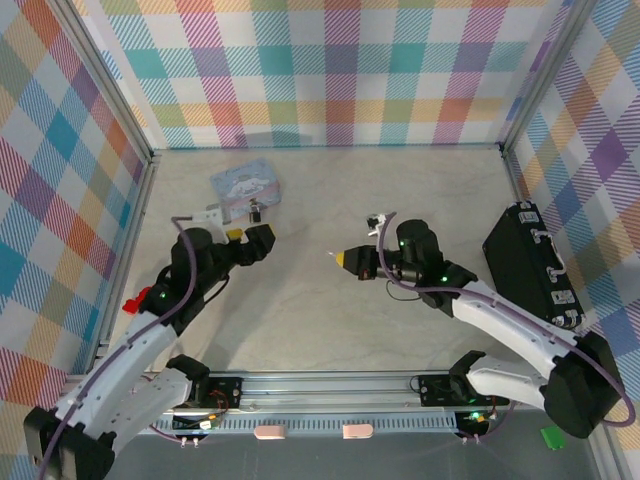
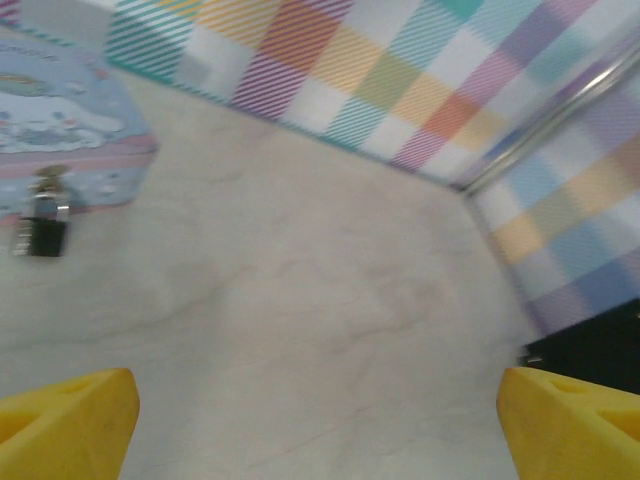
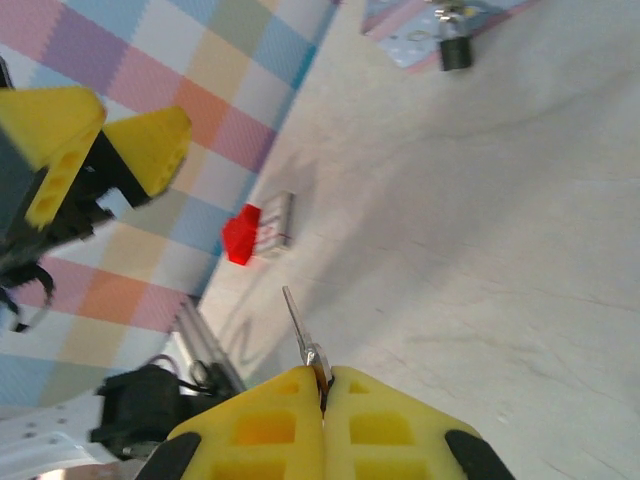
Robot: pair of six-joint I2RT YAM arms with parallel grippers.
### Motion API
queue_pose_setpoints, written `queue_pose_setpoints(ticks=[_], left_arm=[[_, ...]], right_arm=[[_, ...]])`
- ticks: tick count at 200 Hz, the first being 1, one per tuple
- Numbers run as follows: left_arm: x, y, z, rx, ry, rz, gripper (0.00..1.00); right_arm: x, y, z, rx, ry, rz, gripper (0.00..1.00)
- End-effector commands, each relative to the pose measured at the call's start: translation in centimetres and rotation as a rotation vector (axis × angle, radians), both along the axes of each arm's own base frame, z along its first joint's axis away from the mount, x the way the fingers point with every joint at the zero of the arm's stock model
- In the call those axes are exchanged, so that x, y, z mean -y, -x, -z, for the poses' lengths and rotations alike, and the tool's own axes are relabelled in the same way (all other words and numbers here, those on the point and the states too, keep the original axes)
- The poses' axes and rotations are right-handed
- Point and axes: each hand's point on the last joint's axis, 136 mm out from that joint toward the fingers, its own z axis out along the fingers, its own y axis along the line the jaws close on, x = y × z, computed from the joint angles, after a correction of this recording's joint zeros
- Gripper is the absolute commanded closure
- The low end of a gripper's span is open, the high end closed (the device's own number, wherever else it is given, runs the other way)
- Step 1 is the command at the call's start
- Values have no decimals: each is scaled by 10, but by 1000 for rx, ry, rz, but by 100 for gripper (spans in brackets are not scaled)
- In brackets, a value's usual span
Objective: Unlock a padlock with a key
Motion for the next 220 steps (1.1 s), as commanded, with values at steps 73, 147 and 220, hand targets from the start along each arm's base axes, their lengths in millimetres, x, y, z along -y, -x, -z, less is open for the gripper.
queue_pose_setpoints(ticks=[73,147,220], left_arm=[[-38,-118,98,-347,-514,-153,11],[-50,-163,159,-489,-472,-128,17],[-53,-186,186,-501,-393,-92,25]], right_arm=[[35,15,8,76,141,72,100],[34,20,10,69,131,52,100],[30,20,3,70,119,38,100]])
